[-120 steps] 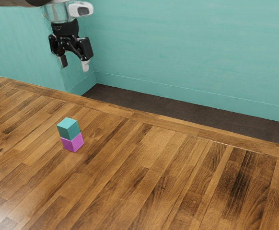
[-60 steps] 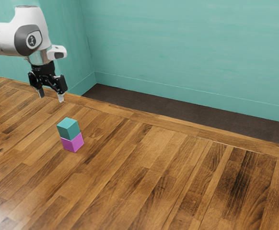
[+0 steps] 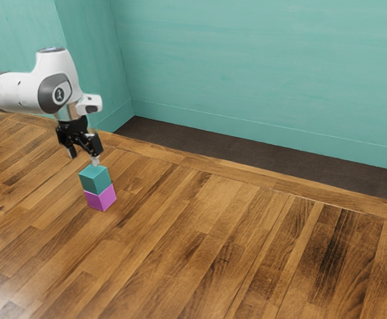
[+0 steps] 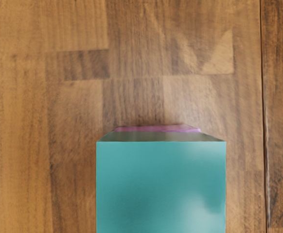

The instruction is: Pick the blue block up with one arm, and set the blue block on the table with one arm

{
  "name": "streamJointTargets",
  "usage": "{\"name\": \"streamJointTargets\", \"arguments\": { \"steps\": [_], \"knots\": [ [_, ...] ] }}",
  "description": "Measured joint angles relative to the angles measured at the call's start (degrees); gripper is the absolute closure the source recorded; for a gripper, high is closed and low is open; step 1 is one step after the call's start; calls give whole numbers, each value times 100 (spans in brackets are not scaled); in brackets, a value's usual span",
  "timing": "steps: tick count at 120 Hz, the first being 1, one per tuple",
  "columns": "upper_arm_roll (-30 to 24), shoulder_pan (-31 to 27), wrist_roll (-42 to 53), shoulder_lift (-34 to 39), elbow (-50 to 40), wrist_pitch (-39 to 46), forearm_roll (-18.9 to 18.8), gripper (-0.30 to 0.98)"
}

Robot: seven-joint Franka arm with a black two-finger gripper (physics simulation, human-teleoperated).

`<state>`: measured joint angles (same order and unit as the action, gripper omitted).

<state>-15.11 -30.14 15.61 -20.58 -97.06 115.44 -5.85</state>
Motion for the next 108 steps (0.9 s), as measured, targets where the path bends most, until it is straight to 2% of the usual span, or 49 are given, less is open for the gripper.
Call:
{"name": "streamJointTargets", "arguments": {
  "steps": [26,58,108],
  "knots": [
    [-10,10,192,-99,-73,183,-103,0],
    [-41,33,327,86,-408,372,-27,0],
    [-28,99,408,-139,-347,486,-59,0]
  ]
}}
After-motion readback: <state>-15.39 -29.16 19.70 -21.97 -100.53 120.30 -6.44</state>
